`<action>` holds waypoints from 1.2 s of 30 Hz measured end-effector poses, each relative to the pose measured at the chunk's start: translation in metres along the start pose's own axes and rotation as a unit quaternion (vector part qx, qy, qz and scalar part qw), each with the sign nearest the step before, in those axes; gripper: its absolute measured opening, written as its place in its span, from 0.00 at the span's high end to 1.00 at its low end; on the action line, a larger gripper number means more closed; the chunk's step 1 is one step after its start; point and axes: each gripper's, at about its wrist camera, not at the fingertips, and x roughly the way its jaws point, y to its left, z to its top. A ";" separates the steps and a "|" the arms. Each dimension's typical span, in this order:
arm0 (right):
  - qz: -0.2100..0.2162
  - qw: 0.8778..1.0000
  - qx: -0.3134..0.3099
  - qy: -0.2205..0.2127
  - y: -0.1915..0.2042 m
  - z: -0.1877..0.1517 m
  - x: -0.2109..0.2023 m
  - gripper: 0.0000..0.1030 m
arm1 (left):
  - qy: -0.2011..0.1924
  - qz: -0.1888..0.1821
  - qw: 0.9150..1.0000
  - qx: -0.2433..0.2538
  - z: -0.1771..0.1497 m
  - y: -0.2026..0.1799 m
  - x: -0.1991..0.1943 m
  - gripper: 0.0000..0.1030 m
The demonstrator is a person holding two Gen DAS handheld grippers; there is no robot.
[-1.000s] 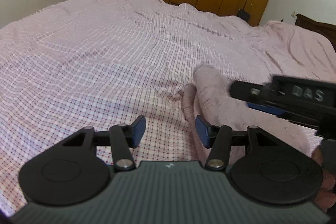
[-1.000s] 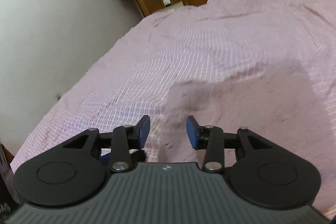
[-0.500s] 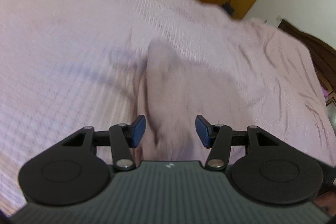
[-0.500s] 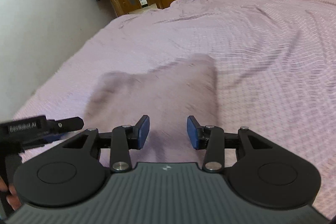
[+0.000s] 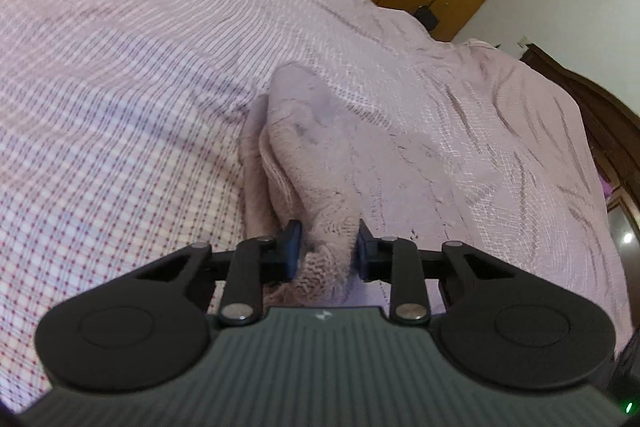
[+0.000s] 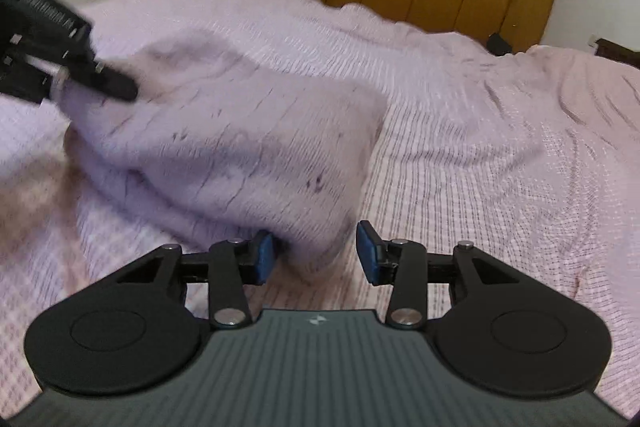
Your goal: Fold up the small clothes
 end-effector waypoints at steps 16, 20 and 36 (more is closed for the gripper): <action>0.036 0.989 0.115 0.082 -0.048 -0.024 -0.013 0.83 | 0.016 0.037 0.999 0.012 -0.009 0.005 -0.003 0.69; 0.045 0.987 0.136 0.066 -0.059 -0.014 -0.029 0.83 | 0.010 0.017 1.000 -0.012 -0.007 0.016 -0.018 0.70; 0.117 0.978 -0.166 -0.056 0.072 0.014 -0.049 0.77 | 0.014 0.001 0.999 -0.034 -0.020 0.034 -0.061 0.51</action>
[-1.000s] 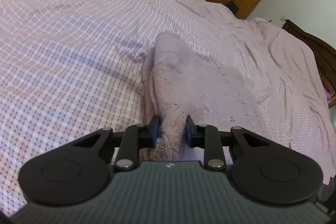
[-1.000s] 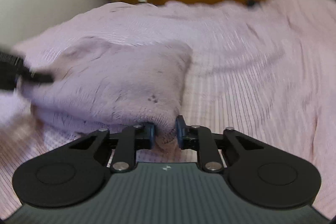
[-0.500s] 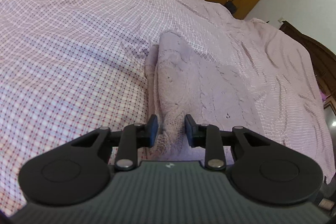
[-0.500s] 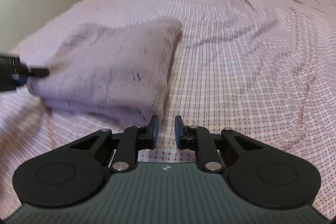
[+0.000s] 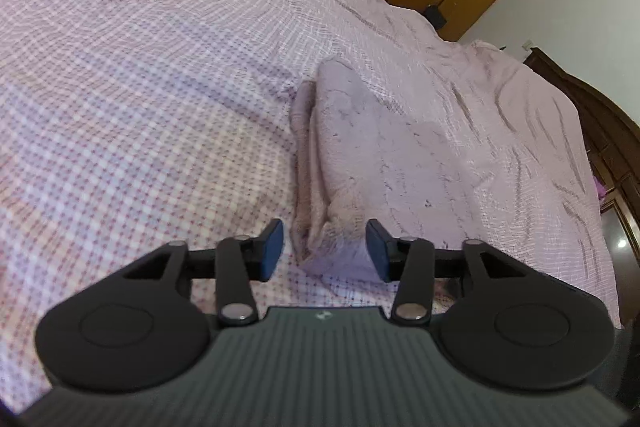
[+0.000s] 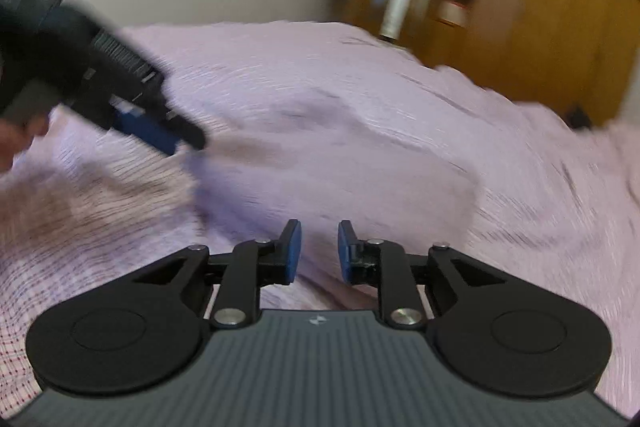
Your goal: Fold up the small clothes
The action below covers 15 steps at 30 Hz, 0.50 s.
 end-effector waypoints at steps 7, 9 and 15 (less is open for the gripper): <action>-0.005 0.985 -0.173 0.012 0.059 0.019 0.042 0.76 | 0.011 -0.012 0.999 -0.039 0.004 0.015 -0.004 0.51; -0.004 0.973 -0.230 0.027 0.069 0.014 0.054 0.76 | 0.011 -0.017 0.999 -0.039 0.006 0.016 -0.006 0.51; -0.007 0.959 -0.283 0.036 0.079 0.008 0.067 0.56 | 0.003 -0.026 0.999 -0.042 0.012 0.023 -0.022 0.51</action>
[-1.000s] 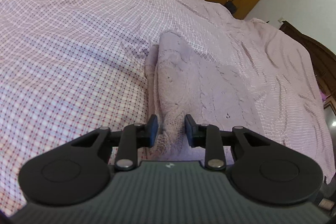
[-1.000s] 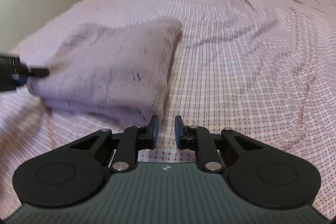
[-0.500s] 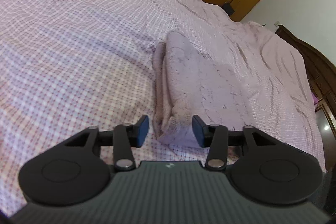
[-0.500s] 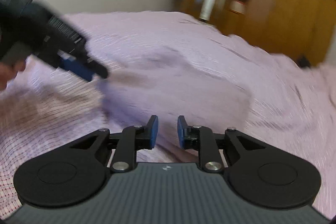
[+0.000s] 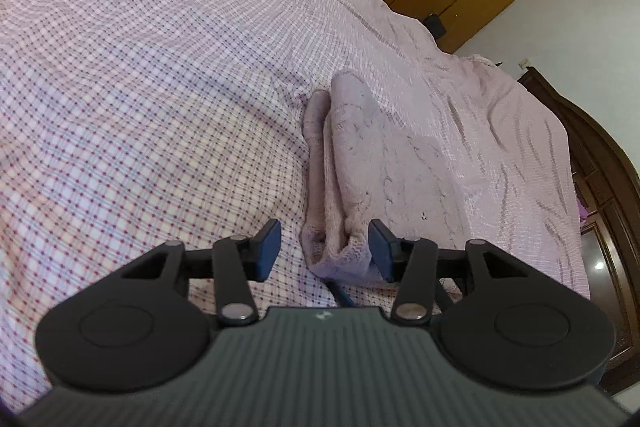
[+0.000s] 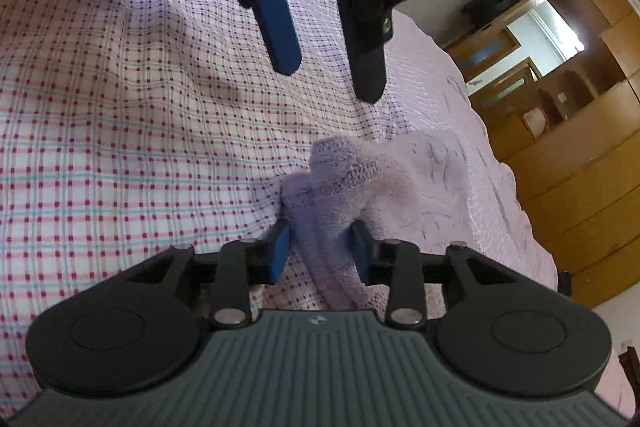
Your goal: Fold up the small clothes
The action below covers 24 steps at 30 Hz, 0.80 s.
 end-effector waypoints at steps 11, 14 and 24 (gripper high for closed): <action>0.000 0.997 0.075 -0.027 -0.026 0.000 0.008 0.86 | 0.019 -0.018 0.999 -0.021 -0.004 0.001 0.005 0.37; -0.003 0.994 0.101 -0.040 -0.043 -0.005 -0.005 0.86 | 0.033 -0.065 0.995 -0.061 -0.003 0.002 0.018 0.18; 0.002 0.991 0.115 -0.066 -0.057 -0.024 -0.026 0.86 | 0.080 -0.082 0.989 -0.098 -0.007 -0.021 0.083 0.17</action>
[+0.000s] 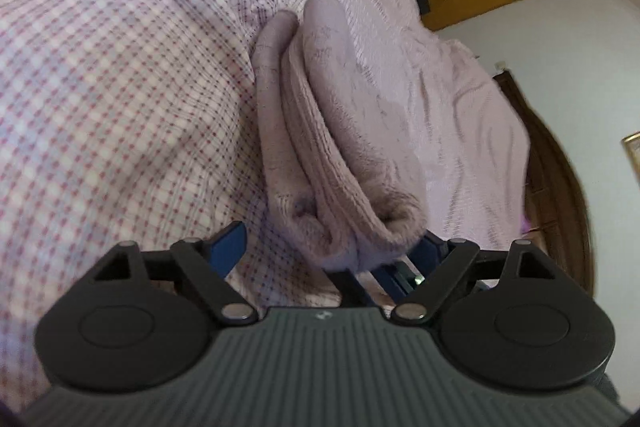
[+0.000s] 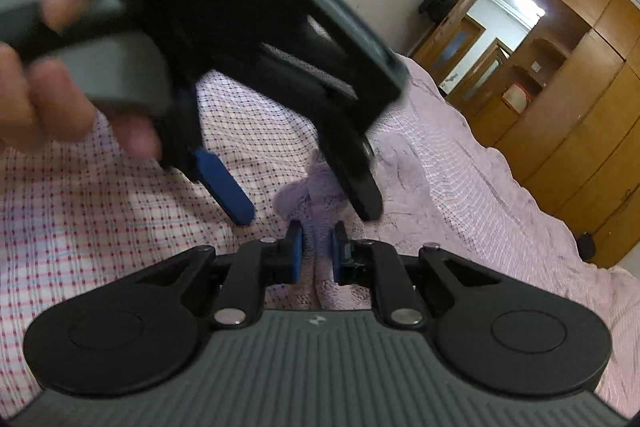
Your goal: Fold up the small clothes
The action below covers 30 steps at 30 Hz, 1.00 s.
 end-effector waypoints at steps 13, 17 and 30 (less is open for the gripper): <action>0.029 0.990 0.134 -0.019 -0.026 -0.043 -0.011 0.66 | -0.026 0.063 0.995 0.068 -0.005 -0.031 0.031 0.28; 0.004 0.976 0.218 -0.022 -0.053 -0.065 -0.033 0.60 | -0.036 0.078 0.993 0.081 -0.016 -0.020 0.010 0.28; -0.016 0.878 0.478 -0.040 -0.125 -0.113 -0.061 0.25 | -0.045 0.088 0.989 0.107 -0.025 -0.021 0.016 0.38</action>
